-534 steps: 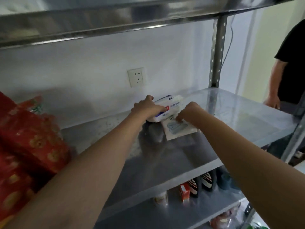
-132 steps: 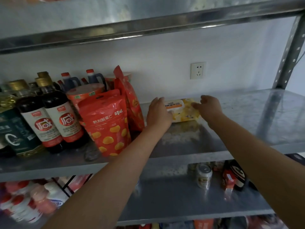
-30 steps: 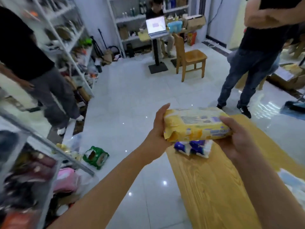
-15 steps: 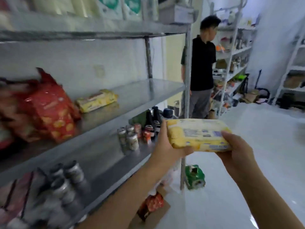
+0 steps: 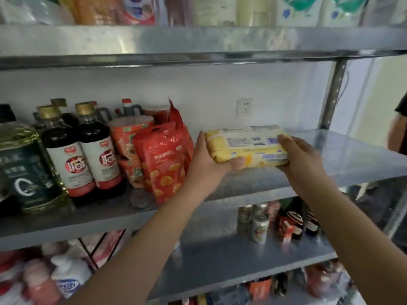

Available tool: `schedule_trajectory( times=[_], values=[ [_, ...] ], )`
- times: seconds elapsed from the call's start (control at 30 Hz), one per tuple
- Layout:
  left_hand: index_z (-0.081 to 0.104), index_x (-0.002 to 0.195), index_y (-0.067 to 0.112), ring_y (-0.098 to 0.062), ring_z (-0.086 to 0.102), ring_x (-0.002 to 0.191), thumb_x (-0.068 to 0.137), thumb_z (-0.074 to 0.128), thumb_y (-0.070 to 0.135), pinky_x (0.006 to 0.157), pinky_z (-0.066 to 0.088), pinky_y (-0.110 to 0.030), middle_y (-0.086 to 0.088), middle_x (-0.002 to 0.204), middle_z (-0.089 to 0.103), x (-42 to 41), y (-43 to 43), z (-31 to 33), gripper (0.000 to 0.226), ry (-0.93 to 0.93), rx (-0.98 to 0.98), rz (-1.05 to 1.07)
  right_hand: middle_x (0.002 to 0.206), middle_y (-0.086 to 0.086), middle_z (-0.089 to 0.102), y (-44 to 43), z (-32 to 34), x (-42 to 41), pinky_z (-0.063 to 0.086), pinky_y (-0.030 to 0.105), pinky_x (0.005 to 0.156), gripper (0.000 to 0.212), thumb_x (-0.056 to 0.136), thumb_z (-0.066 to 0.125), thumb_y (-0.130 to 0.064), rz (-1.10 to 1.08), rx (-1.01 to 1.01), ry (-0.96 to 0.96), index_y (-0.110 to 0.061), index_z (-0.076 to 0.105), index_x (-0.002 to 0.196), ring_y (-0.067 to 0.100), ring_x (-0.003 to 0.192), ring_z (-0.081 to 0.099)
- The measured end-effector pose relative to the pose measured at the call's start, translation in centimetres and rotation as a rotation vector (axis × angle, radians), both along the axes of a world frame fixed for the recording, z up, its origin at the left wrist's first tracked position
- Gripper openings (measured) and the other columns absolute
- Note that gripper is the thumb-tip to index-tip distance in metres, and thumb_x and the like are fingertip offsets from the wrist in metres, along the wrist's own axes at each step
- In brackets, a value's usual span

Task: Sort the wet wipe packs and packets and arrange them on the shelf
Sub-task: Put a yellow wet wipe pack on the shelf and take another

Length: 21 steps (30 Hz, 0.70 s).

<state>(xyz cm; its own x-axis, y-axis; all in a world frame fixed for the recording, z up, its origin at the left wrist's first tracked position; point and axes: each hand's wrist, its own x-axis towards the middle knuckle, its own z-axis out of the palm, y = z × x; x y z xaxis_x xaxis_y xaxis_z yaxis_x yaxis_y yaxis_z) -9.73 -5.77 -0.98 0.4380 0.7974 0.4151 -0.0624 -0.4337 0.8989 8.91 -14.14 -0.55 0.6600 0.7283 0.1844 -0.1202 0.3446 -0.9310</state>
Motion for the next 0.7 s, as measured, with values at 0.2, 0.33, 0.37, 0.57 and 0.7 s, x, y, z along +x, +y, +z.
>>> schedule_trajectory(
  times=[0.2,0.33,0.37,0.57,0.7],
  values=[
    [0.053,0.126,0.014,-0.014,0.066,0.108,0.064,0.089,0.020,0.097,0.053,-0.036,0.002,0.120,0.068,3.3,4.1,-0.7,0.071,0.077,0.000,0.212,0.099,0.014,0.072,6.7,-0.8,3.7,0.060,0.039,0.080,0.024,0.096,0.062,-0.023,0.081,-0.052,-0.009,-0.007,0.062,0.113,0.025,0.085,0.072],
    [0.057,0.126,0.013,-0.013,0.067,0.106,0.069,0.087,0.010,0.098,0.052,-0.038,0.002,0.118,0.070,4.0,4.9,-2.6,0.064,0.157,-0.040,0.273,0.091,0.009,0.073,9.1,-3.1,5.7,0.060,0.041,0.078,0.032,0.095,0.063,-0.026,0.057,-0.209,-0.206,-0.003,0.064,0.116,0.026,0.082,0.072],
    [0.058,0.125,0.018,-0.012,0.066,0.107,0.070,0.086,0.015,0.099,0.051,-0.038,0.004,0.120,0.068,4.0,4.9,-3.0,0.062,0.231,-0.024,0.296,0.087,0.006,0.072,9.4,-3.5,6.1,0.059,0.040,0.077,0.032,0.093,0.064,-0.028,0.034,-0.293,-0.333,-0.003,0.067,0.113,0.024,0.081,0.071],
    [0.059,0.126,0.019,-0.021,0.061,0.106,0.084,0.071,0.043,0.086,0.052,-0.036,0.000,0.130,0.055,4.7,3.4,-3.3,0.049,0.914,0.351,0.529,0.086,0.005,0.070,10.0,-4.0,7.4,0.048,0.029,0.063,0.030,0.089,0.067,-0.037,-0.014,-0.554,-0.719,-0.013,0.073,0.105,0.020,0.075,0.063],
    [0.062,0.128,0.015,-0.022,0.060,0.112,0.085,0.072,0.041,0.092,0.047,-0.033,-0.003,0.129,0.061,4.3,3.3,-2.1,0.051,0.898,0.299,0.479,0.081,0.008,0.072,9.7,-3.9,7.8,0.052,0.036,0.066,0.025,0.088,0.069,-0.035,-0.042,-0.558,-0.730,-0.011,0.075,0.091,0.022,0.073,0.065]
  ],
)
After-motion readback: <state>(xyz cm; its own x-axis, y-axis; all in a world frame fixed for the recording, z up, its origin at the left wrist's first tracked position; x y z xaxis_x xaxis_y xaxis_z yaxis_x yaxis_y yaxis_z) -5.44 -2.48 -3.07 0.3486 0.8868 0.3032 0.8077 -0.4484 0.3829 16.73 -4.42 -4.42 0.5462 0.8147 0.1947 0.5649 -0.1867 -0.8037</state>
